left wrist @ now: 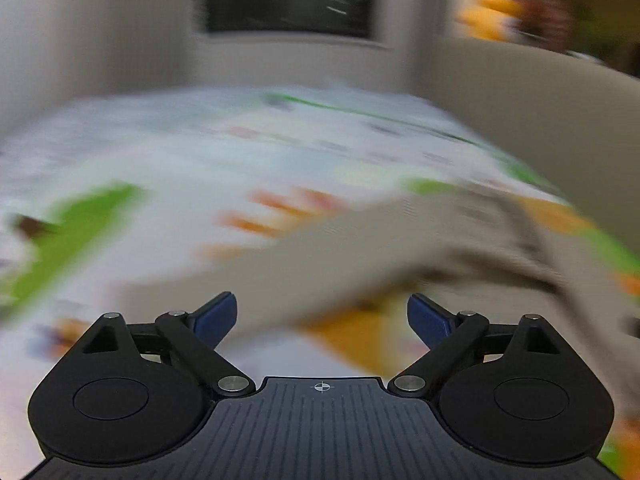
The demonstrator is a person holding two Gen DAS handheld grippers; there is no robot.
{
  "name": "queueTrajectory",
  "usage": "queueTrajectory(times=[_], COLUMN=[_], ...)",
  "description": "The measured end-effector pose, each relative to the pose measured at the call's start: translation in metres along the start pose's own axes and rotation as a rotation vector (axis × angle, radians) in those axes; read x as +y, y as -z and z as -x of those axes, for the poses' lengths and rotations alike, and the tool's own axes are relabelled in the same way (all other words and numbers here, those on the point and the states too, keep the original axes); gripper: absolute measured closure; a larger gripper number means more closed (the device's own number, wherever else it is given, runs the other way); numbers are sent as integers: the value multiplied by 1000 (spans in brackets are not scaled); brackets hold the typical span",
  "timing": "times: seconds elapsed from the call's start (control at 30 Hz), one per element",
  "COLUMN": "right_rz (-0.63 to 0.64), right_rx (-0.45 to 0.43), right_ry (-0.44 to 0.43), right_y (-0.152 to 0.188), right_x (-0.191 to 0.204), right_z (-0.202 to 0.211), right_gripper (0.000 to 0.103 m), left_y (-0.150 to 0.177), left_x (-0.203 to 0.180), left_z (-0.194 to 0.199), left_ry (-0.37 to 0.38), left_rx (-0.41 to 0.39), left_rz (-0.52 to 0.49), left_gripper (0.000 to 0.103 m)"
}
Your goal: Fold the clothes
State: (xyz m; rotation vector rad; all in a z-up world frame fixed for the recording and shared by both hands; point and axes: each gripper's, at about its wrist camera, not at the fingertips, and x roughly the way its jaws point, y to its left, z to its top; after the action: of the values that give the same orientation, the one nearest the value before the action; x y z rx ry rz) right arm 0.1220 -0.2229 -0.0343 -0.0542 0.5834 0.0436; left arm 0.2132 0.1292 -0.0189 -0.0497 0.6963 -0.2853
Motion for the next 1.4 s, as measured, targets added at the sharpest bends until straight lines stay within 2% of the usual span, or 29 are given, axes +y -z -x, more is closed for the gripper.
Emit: queueTrajectory(times=[0.1,0.17,0.27,0.33,0.4,0.47,0.57,0.73,0.77,0.83,0.93,1.1,1.27,1.3,1.4], right_rz=[-24,-76,-129,-66,57,175,310,444,438,409,373,312,323,328,340], right_rx=[13,32,14,-10,-8,0,13,10,4,5,14,90,169,173,113], right_ry=[55,81,13,-101,-217,-314,-398,-378,-379,-392,-431,-592,-750,-756,-654], right_y=[8,16,23,23,24,26,32,40,37,30,22,25,39,43,45], right_x=[-13,-24,-33,-19,10,40,83,127,130,133,138,145,139,136,118], right_z=[-2,-1,12,28,40,48,47,16,13,6,4,24,65,75,96], right_gripper=[22,22,26,45,57,59,59,58,58,74,83,90,96,96,94], left_y=[17,28,37,38,40,37,34,34,33,32,30,28,28,29,32], left_x=[-37,-54,-63,-65,-65,-62,-57,-43,-37,-23,-1,18,5,-1,-22], left_z=[-20,-28,-33,-32,-30,-26,-22,-5,1,14,31,47,43,40,26], left_ry=[105,112,78,62,50,36,21,5,-3,-21,-49,-63,4,26,112], left_rx=[88,122,138,133,131,122,114,85,71,39,3,-32,-26,-22,-12], left_rz=[-10,-26,-41,-52,-54,-49,-45,-24,-11,20,78,145,135,126,95], left_gripper=[7,7,7,7,7,7,7,7,6,5,4,3,2,2,1])
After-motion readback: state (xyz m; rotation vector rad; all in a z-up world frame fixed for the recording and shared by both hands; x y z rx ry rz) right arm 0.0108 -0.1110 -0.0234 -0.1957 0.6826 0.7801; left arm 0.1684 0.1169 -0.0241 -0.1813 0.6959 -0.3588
